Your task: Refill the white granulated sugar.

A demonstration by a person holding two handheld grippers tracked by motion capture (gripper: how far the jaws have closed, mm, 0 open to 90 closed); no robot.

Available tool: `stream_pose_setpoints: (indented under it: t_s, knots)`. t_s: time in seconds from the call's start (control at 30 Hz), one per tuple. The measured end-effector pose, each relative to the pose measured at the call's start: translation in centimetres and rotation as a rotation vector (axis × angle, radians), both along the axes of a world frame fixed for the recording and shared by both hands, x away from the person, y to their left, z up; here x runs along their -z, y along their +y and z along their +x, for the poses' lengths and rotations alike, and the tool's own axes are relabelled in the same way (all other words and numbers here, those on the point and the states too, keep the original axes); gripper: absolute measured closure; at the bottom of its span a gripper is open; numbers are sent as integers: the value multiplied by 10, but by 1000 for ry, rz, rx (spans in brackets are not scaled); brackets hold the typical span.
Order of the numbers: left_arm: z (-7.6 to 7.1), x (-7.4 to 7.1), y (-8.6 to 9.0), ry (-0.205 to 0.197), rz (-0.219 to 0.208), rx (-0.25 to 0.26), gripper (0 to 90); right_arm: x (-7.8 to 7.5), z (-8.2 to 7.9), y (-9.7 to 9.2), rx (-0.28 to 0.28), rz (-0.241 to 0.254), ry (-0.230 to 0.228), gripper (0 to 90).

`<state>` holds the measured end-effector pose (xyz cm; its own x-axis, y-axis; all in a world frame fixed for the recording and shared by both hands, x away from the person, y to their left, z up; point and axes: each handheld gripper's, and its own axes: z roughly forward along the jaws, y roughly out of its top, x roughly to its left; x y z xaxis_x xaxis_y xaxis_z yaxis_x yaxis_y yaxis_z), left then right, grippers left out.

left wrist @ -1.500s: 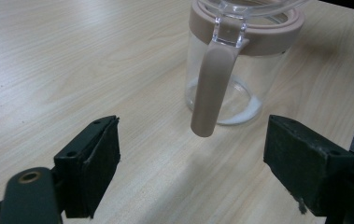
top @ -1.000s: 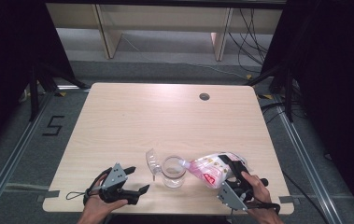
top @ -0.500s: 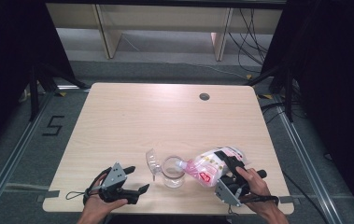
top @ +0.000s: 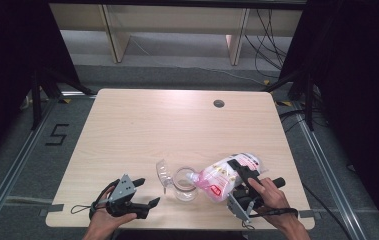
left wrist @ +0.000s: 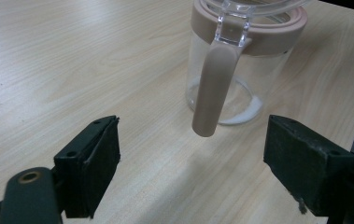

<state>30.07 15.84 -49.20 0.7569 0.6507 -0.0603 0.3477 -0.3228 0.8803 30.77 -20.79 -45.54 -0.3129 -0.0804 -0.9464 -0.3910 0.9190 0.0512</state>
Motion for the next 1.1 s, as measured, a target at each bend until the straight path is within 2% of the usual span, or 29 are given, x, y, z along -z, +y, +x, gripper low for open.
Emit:
stream_pose_setpoints:
  t_s: [0.03, 0.07, 0.13, 0.2, 0.23, 0.27, 0.3, 0.37, 0.43, 0.47, 0.53, 0.57, 0.63, 0.73, 0.77, 0.93, 0.97, 1.0, 1.03, 1.07, 1.1]
  knots:
    - [-1, 0, -1, 8, -7, -6, 181, 1, 0, 1, -3, -9, -7, 427]
    - [-2, 1, -1, 20, -17, -15, 181, -1, 1, 3, -20, -45, -37, 428]
    - [0, 0, 0, 2, -5, -4, 181, 1, 0, 4, -5, -42, -31, 429]
    - [0, 0, 1, 0, 1, -7, 181, -2, 1, 6, -18, -76, -53, 430]
    - [0, 0, 1, 0, 1, -7, 181, -2, 1, 6, -18, -76, -53, 430]
    - [0, 0, 1, 1, -6, -3, 181, 0, 0, 6, 12, -77, -48, 431]
    - [0, 0, 0, 0, -5, -3, 181, -2, -1, 7, 12, -97, -59, 432]
    - [-1, 0, 0, 6, -8, -8, 181, -1, -1, 6, 19, -80, -47, 433]
    - [-2, 0, -1, 17, -18, -17, 180, -2, 0, 6, 4, -88, -61, 433]
    - [-2, 0, -1, 17, -18, -17, 181, -3, -1, 7, 4, -113, -80, 434]
    - [-2, 0, -1, 18, -12, -21, 180, -3, -2, 7, 13, -111, -79, 434]
    - [-2, 1, -1, 17, -16, -15, 179, -3, -1, 7, -3, -113, -84, 435]
    - [0, 0, 0, 0, -1, -2, 179, -3, -1, 7, -4, -114, -83, 436]
    - [-2, 0, -1, 18, -12, -21, 179, -3, -1, 8, -1, -134, -88, 437]
    - [-2, 0, -1, 18, -12, -21, 179, -4, -2, 8, -11, -155, -112, 438]
    - [-1, 0, 0, 2, -1, -1, 178, -6, -3, 8, -7, -168, -123, 441]
    - [-2, 1, -1, 19, -17, -16, 178, -8, -3, 8, 0, -178, -128, 442]
    - [-2, 1, -1, 19, -17, -16, 179, -8, -3, 8, 0, -178, -128, 442]
    - [-2, 1, -1, 19, -17, -16, 178, -7, -1, 7, -24, -162, -150, 443]
    - [-2, 1, -1, 19, -17, -16, 179, -5, -2, 7, -12, -155, -141, 443]
    - [-2, 1, -1, 19, -17, -15, 179, -6, -3, 7, -6, -169, -139, 444]
